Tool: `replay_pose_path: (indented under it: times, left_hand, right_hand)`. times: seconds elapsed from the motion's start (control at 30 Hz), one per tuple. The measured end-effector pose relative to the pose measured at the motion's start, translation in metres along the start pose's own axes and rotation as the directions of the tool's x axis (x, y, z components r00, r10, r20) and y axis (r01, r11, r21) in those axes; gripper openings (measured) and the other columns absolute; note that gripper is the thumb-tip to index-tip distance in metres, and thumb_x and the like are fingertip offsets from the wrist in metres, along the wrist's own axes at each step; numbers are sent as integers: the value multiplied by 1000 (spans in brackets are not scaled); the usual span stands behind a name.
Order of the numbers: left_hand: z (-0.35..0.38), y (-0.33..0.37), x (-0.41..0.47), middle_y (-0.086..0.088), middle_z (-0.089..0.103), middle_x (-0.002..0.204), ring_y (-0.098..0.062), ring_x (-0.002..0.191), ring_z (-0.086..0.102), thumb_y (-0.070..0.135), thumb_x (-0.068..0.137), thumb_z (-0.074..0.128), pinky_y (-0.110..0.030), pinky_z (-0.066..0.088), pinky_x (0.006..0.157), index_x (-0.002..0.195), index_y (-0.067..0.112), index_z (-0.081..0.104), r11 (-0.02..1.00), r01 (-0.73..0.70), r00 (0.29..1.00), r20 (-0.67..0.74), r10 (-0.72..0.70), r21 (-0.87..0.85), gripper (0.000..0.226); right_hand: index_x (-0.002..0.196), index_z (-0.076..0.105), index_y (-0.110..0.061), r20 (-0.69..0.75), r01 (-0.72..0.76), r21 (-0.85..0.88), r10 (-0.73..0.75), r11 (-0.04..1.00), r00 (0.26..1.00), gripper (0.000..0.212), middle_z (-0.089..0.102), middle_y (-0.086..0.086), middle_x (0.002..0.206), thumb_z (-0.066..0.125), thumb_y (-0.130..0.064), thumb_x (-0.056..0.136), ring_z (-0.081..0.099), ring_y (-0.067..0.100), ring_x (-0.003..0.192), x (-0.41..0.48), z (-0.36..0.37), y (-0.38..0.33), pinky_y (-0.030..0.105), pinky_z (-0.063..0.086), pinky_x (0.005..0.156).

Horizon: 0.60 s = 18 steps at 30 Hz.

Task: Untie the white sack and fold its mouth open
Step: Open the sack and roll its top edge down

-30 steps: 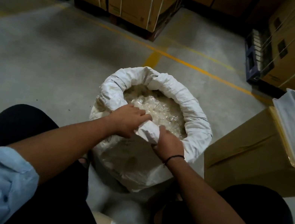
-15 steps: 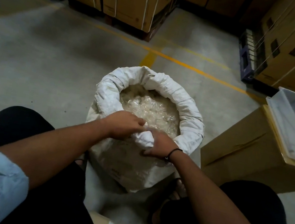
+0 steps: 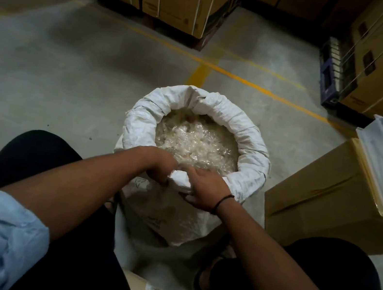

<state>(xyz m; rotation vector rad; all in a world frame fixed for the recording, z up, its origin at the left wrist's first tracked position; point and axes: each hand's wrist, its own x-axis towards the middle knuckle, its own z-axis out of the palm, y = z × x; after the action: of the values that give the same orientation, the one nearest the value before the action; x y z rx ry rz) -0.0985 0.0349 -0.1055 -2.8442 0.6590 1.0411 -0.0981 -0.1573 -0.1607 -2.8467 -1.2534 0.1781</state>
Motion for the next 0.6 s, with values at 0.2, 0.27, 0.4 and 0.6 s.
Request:
replay_pose_path:
  times: [0.2,0.27,0.4,0.6]
  left_hand:
    - [-4,-3,-17,-9,66,125,-26,109,64,24,97,59,-28,41,77,124,12,63,997,50,999,-24,-48,56,31]
    - [-6,0,-22,-8,65,126,-25,111,63,22,97,56,-30,44,78,126,13,61,992,89,992,-95,-80,92,31]
    - [0,9,-28,-7,62,129,-26,117,61,22,99,48,-35,46,82,139,22,52,970,77,972,-233,-22,230,40]
    - [-2,-5,-27,-3,61,136,-26,118,59,56,95,57,-29,40,90,147,26,45,998,-43,999,-7,42,-41,61]
  right_hand:
    - [149,25,-28,124,-74,5,73,997,990,96,69,6,116,74,-53,71,66,30,103,-14,-8,14,36,49,84]
    - [142,36,-25,-20,-104,-84,102,991,995,77,70,4,111,70,-41,75,68,29,98,-20,-11,22,37,47,81]
    - [135,50,-15,-276,-72,-227,7,971,961,60,68,7,94,62,-29,78,66,30,65,-34,4,26,35,46,58]
    - [143,43,-19,-112,-51,-143,35,988,993,59,64,9,119,49,-27,85,67,34,93,-24,-2,22,42,47,75]
